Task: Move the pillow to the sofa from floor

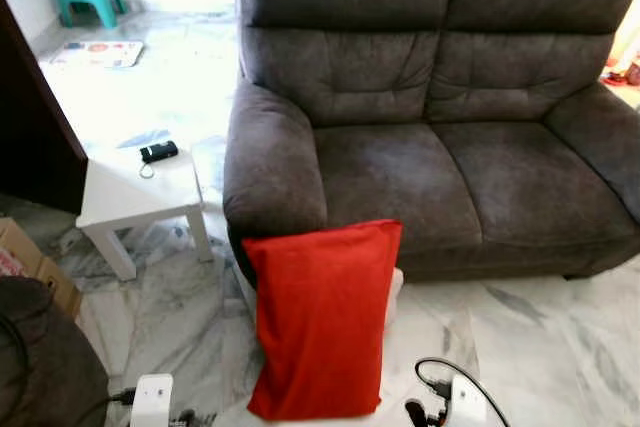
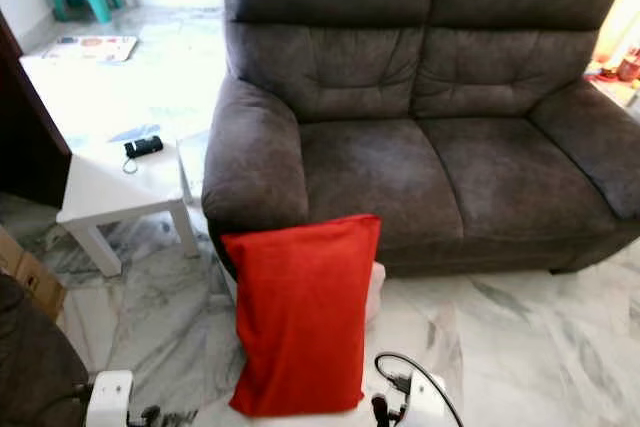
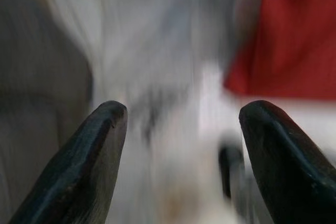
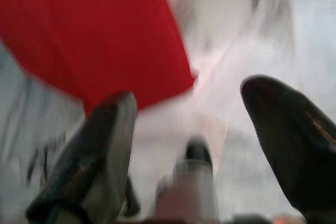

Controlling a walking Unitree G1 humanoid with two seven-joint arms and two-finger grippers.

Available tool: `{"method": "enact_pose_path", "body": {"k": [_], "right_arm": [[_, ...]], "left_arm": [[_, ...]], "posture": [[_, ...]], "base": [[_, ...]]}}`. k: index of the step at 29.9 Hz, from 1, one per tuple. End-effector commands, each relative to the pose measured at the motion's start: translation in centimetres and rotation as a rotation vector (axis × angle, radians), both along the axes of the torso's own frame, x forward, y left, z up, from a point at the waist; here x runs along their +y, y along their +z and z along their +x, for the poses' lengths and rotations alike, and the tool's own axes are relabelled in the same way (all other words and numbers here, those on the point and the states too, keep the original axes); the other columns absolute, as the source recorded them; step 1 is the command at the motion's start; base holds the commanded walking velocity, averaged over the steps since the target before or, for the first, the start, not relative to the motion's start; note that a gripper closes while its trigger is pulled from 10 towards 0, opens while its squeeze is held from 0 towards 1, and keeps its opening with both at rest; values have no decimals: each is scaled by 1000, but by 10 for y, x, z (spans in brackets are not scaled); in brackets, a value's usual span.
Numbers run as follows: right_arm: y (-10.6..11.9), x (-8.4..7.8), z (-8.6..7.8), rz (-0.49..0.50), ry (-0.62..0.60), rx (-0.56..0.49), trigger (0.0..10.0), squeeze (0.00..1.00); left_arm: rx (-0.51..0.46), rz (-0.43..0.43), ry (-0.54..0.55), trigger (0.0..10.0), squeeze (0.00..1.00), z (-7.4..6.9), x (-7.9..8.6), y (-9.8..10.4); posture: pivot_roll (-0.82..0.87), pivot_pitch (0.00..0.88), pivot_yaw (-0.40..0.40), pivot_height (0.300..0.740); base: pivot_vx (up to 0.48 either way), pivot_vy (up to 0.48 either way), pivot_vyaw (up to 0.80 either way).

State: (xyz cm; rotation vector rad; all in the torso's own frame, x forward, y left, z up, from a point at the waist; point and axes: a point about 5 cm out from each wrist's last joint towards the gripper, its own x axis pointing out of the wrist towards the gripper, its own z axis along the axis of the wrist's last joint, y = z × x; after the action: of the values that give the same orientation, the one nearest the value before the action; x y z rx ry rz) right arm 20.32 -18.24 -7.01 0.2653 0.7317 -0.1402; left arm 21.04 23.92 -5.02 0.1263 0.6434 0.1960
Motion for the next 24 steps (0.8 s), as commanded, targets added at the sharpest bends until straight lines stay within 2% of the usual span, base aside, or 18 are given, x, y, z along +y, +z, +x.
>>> {"method": "enact_pose_path", "body": {"k": [1, 2, 4, 7, 8, 10, 18, 24], "right_arm": [[30, -9, 40, -42, -12, -195, 10000, 0], [35, -12, 44, -44, -15, -226, 10000, 0], [60, -16, 67, -52, -5, -381, 10000, 0], [74, -14, 79, -52, 12, -468, 10000, 0], [86, -12, 87, -52, 29, -539, 10000, 0], [98, -10, 93, -44, 35, -615, 10000, 0], [105, -1, 94, -43, 61, -676, 10000, 0], [104, 3, 92, -30, 74, -673, 10000, 0]], "left_arm": [[-227, 39, -35, 10000, 0, 39, -2, 35], [-273, 53, -40, 10000, 0, 45, -3, 42], [-424, 87, -48, 10000, 0, 59, -4, 66], [-504, 104, -43, 10000, 0, 63, -5, 77], [-569, 123, -57, 10000, 0, 65, -7, 88], [-625, 133, -64, 10000, 0, 65, -10, 97], [-673, 126, -45, 10000, 0, 58, -10, 104], [-684, 122, -49, 10000, 0, 58, -10, 110]], "posture": [[59, 0, -51, 740], [58, 0, -50, 740], [53, 0, -46, 740], [57, 0, -48, 740], [58, 0, -48, 740], [63, 0, -49, 740], [67, 0, -52, 740], [69, 0, -55, 740]], "base": [[0, 0, 0], [0, 0, 0], [0, 0, 0], [0, 0, 0], [0, 0, 0], [0, 0, 0], [0, 0, 0], [271, 0, 0]]}}
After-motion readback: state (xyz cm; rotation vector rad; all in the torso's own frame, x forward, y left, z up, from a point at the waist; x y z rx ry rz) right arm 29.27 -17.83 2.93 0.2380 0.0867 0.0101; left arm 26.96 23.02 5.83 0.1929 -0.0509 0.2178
